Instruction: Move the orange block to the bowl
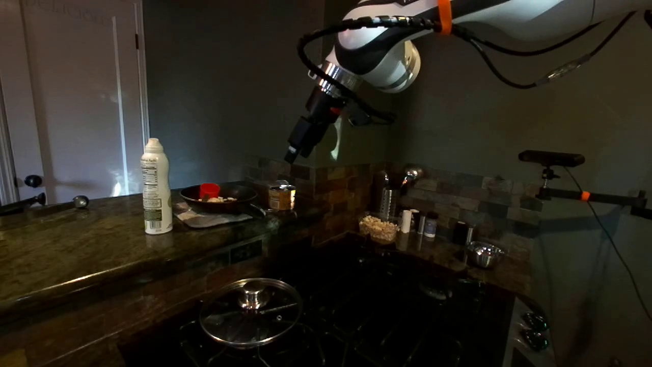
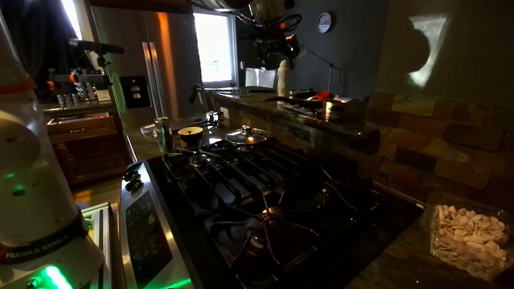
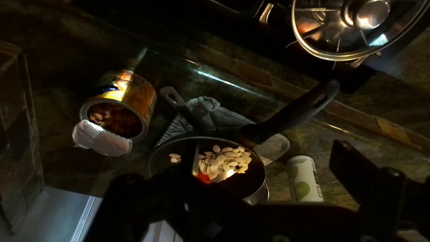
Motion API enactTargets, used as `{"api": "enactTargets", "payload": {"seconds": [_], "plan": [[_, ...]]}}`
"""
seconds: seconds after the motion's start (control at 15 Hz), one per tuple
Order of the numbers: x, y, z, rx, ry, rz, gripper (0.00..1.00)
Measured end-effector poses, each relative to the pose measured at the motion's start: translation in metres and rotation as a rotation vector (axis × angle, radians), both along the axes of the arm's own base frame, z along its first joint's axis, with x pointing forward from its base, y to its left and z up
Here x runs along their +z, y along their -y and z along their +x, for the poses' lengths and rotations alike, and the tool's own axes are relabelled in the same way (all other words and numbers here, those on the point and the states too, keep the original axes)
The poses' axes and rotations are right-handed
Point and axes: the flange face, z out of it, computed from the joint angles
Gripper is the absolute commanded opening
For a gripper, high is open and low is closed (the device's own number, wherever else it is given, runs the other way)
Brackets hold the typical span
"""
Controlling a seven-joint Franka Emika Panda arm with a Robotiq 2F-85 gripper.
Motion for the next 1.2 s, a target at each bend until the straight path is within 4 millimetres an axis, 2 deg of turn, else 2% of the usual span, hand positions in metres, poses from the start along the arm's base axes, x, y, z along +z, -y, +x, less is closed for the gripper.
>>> {"api": "enactTargets", "payload": {"seconds": [0.27,0.6,0.73,0.93,1.2], "plan": [[0.004,-0.006,0.003,-0.020,0.003,0.051,1.00],[0.023,-0.068,0.048,-0.187,-0.036,0.239,1.00],[0.023,-0.083,0.071,-0.283,-0.042,0.297,1.00],[0.008,-0.087,0.108,-0.433,-0.066,0.370,1.00],[-0.029,-0.079,0.147,-0.563,-0.144,0.432,1.00]]}}
